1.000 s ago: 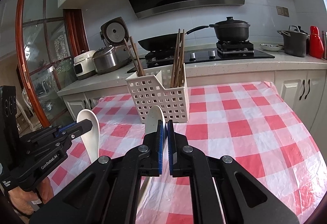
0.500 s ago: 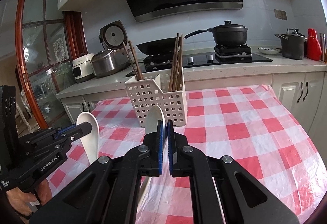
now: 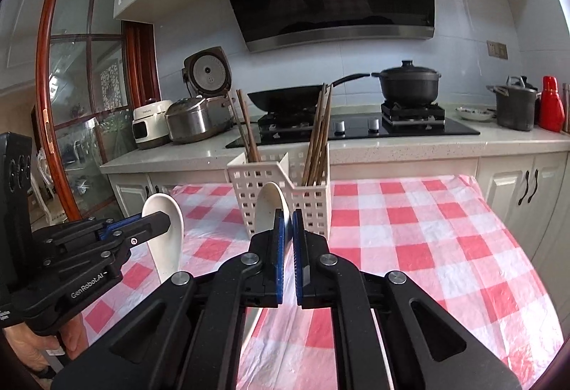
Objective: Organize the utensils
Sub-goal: 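Lift the spoon in the left tool to the basket while the right tool carries its spoon there, then lower the spoon into the basket with the left tool while the right tool lowers its spoon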
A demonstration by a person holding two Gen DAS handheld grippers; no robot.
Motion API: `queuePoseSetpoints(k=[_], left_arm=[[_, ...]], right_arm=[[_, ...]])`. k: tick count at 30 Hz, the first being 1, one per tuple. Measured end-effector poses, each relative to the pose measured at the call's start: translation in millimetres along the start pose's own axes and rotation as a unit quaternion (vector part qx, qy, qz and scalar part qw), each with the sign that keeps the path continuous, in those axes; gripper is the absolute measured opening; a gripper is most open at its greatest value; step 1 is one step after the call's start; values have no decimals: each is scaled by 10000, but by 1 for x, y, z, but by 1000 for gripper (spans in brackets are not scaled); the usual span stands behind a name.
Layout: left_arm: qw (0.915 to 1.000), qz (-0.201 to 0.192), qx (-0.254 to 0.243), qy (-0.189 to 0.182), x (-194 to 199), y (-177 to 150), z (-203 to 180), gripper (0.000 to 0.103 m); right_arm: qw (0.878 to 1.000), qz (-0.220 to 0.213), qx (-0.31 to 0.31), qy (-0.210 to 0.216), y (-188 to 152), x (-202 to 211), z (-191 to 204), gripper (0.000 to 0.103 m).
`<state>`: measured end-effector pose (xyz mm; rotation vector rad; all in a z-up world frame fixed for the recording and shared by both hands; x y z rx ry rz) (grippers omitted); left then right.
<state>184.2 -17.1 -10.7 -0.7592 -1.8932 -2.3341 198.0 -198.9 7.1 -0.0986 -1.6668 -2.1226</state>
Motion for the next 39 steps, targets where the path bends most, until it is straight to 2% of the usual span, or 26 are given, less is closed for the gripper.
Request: queuePoseSetpoints(k=[6, 20, 26, 39], left_arm=[[9998, -157, 139, -6, -2, 26, 14, 6], [9973, -683, -74, 264, -9, 103, 29, 6], [9960, -820, -84, 342, -33, 129, 36, 6], [9941, -913, 93, 573, -108, 168, 69, 6]], right_arm=[[9998, -163, -54, -35, 23, -8, -4, 6], [9979, -641, -54, -85, 87, -40, -4, 6], [9971, -745, -93, -152, 112, -70, -7, 6], [9967, -715, 21, -393, 131, -152, -28, 6]])
Point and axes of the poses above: each gripper's, at about its wrist camera, not at the fingertips, and x roughly against the way its jaws point, z to its left, y to its top, the point moved 1 cm from there along -x, roughly the way its jaws point, and after that the axes turned 9 degrees about -x, right-handed, at the moved point
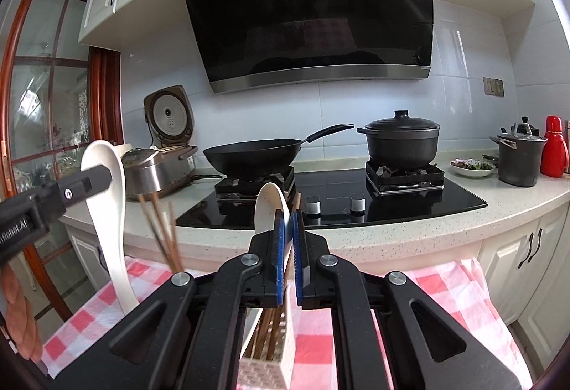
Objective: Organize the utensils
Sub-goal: 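Lower the spoon into the basket with the left tool while the right tool lowers its spoon, then open both tools to release the spoons and pull back from the basket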
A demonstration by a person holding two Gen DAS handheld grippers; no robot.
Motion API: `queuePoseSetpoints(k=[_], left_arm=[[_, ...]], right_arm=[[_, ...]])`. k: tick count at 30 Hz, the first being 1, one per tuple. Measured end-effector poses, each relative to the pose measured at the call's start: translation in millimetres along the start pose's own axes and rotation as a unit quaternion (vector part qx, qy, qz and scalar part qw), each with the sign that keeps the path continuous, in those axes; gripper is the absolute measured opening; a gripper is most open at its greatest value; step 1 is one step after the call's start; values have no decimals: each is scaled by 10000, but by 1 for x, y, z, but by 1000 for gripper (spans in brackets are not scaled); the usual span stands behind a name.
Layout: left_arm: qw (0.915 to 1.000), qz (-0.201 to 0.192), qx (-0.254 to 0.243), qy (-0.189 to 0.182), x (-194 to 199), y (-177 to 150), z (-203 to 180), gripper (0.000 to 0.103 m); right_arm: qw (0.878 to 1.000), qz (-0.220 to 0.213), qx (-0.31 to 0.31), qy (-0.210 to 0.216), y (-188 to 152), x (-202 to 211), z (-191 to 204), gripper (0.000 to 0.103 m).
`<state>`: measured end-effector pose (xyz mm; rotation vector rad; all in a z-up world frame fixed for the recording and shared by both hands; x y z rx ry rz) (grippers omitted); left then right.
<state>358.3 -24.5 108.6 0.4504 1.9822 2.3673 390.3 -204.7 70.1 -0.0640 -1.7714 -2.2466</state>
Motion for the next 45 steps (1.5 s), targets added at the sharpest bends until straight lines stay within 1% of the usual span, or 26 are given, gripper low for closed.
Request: queuePoseSetpoints(k=[3, 7, 13, 16, 21, 25, 28, 29, 30, 32, 34, 36, 38, 39, 40, 42, 44, 45], left_arm=[[10000, -12, 10, 55, -16, -2, 1, 6], [9998, -33, -26, 172, -33, -12, 1, 6], [9997, 66, 46, 252, -52, -40, 5, 6], [9995, 84, -17, 290, -58, -54, 3, 6], [9991, 176, -96, 370, -63, -76, 1, 6], [9988, 359, -28, 320, -68, -95, 2, 6], [9985, 451, -67, 311, -70, -105, 1, 7], [9984, 476, -80, 310, -70, -108, 1, 9], [9982, 499, -90, 311, -69, -109, 2, 14], [9982, 511, -78, 314, -66, -113, 3, 34], [9981, 486, -56, 364, -59, -116, 4, 44], [9979, 515, -55, 393, -54, -119, 5, 46], [9973, 568, -79, 451, -47, -124, 6, 53], [9972, 573, -68, 478, -42, -125, 7, 56], [9970, 577, -22, 515, -36, -128, 8, 62], [9968, 587, 60, 540, -25, -131, 10, 68], [9963, 608, 170, 583, -10, -134, 13, 82], [9961, 598, 229, 606, -2, -134, 14, 84]], right_arm=[[10000, -39, -43, -9, -1, -13, -3, 6], [9998, -196, -52, -5, -5, -23, -4, 6], [9994, -322, 27, -110, -25, -32, -1, 6], [9992, -331, 123, -177, -38, -35, 2, 6], [9988, -229, 405, -174, -59, -41, 12, 6], [9990, -12, 443, -25, -72, -44, 15, 6], [9992, 145, 361, 62, -78, -44, 16, 7], [9992, 207, 320, 81, -79, -44, 14, 7], [9992, 245, 299, 89, -80, -44, 14, 7], [9988, 379, 262, 170, -82, -43, 12, 9], [9985, 449, 272, 168, -84, -42, 12, 11], [9983, 494, 252, 155, -86, -39, 10, 15], [9980, 580, 164, 192, -86, -36, 7, 28], [9980, 582, 116, 198, -86, -33, 5, 41], [9981, 574, 71, 222, -86, -29, 3, 46], [9983, 558, 14, 193, -83, -21, 0, 46], [9983, 542, -61, 182, -80, -12, -3, 46], [9983, 539, -102, 177, -78, -7, -4, 46]])
Point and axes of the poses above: each gripper's, at about its wrist camera, not at the fingertips, and x roughly against the way its jaws point, z to its left, y to its top, the point moved 1 cm from there along -x, roughly the way its jaws point, and after that the axes turned 9 degrees about -x, right-handed, at the moved point
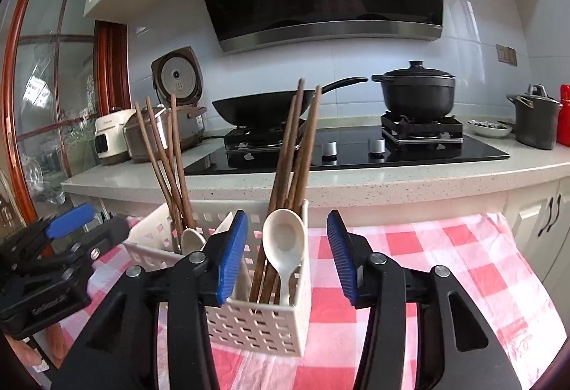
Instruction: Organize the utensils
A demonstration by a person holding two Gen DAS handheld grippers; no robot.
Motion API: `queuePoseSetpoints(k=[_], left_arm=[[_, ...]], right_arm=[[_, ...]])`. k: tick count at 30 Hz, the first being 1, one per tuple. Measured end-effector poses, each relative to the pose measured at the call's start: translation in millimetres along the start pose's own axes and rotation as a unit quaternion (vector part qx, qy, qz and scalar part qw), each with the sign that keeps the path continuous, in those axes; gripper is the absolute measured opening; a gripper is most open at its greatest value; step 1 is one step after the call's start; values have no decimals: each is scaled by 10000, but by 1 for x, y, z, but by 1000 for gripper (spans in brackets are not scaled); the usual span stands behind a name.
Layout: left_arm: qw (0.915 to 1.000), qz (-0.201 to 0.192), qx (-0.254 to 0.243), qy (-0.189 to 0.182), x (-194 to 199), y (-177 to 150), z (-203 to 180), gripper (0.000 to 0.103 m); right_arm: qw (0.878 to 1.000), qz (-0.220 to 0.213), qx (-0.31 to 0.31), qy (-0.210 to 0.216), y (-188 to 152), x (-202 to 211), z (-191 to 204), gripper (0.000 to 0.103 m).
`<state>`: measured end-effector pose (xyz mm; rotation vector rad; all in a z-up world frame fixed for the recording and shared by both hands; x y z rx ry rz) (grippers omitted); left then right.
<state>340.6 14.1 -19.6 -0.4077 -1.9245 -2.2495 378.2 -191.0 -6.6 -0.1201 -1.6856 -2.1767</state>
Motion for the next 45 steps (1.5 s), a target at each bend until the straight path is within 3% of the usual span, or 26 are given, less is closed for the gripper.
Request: queuePoseSetpoints(k=[4, 11, 13, 18, 23, 31, 45], left_arm=[[9999, 30, 130, -8, 29, -2, 2, 98], [9999, 89, 62, 7, 81, 5, -6, 98], [9999, 11, 144, -95, 97, 7, -5, 98], [9994, 26, 179, -308, 127, 7, -6, 98], [9991, 16, 60, -427, 148, 11, -12, 98], [9981, 85, -139, -598, 162, 16, -24, 98], [9987, 231, -26, -443, 159, 14, -19, 98]], right_arm=[[9999, -11, -156, 57, 4, 24, -2, 52], [9992, 167, -232, 273, 9, 76, 8, 70], [9991, 193, -213, 323, 8, 93, 12, 77], [9991, 348, 54, 237, -1, 126, 22, 85], [9972, 626, 396, 37, -4, 138, 25, 85], [9972, 620, 374, 201, 8, 159, 18, 85], [9963, 646, 498, 264, 5, 163, 24, 85]])
Point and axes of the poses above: each gripper's, at about its wrist camera, not at the fingertips, and x roughly against the way its jaws point, z to its left, y to its top, the point moved 1 cm from there along -x, roughly the way its jaws point, and after that the axes turned 9 degrees about -x, right-handed, at the moved point
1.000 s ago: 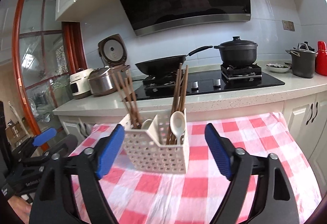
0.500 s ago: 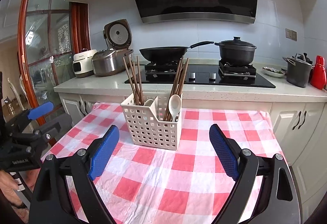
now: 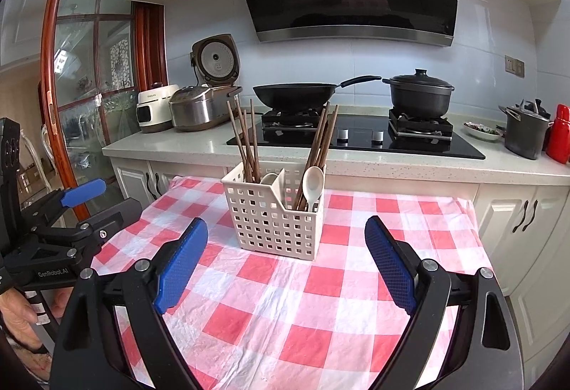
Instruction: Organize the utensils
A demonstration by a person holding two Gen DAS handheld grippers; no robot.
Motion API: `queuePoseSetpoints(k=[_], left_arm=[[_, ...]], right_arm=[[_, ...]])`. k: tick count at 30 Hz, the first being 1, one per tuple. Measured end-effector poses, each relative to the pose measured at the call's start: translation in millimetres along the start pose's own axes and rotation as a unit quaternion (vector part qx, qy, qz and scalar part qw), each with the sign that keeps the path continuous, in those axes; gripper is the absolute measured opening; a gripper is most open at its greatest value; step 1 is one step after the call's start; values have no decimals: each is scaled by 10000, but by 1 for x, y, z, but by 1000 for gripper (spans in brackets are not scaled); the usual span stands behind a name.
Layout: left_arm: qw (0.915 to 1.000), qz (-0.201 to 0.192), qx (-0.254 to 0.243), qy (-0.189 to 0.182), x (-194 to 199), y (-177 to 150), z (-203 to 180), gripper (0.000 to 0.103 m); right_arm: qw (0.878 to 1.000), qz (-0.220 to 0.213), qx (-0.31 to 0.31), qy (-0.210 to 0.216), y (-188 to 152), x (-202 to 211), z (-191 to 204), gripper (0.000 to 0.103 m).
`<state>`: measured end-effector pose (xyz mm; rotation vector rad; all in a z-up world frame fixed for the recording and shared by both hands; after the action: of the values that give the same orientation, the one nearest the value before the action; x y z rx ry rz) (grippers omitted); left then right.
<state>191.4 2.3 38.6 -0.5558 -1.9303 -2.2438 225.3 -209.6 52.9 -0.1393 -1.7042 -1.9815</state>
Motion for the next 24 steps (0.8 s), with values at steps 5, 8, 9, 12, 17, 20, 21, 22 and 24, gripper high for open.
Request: queuePoseSetpoints(k=[5, 8, 9, 12, 17, 20, 21, 22, 24], left_arm=[[10000, 31, -9, 42, 0, -1, 0, 98], [10000, 40, -60, 61, 1, -1, -2, 98], [10000, 40, -62, 52, 1, -1, -2, 98], [10000, 43, -75, 46, 1, -1, -3, 98], [10000, 62, -46, 11, 0, -2, -2, 98], [10000, 70, -59, 7, -1, -2, -1, 98], [9999, 75, -69, 9, -2, -1, -1, 98], [9999, 78, -72, 8, -2, -1, -1, 98], [9999, 79, -69, 1, -2, -2, -2, 98]], right_arm=[[10000, -7, -1, -5, 0, 1, 0, 85], [10000, 5, 5, 8, 0, 1, 0, 85], [10000, 12, 13, 8, 0, 0, 0, 85], [10000, 29, 26, 8, -1, 0, 0, 85], [10000, 35, 40, 10, 0, 0, 1, 85], [10000, 35, 35, 14, -1, 0, 1, 85], [10000, 37, 37, 11, -1, 0, 1, 85], [10000, 37, 35, 10, -1, 0, 1, 85], [10000, 38, 38, 17, -1, 0, 1, 85]])
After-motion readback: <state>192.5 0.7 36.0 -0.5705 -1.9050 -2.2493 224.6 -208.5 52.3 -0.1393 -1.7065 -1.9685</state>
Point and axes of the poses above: each gripper's, at about its wrist camera, not at the fingertips, and x roughly against the way its jaws point, z to its left, y to its top, the point moved 1 cm from there along -x, roughly the way its jaws point, and after that the axes turned 9 degrees about -x, right-handed, at the moved point
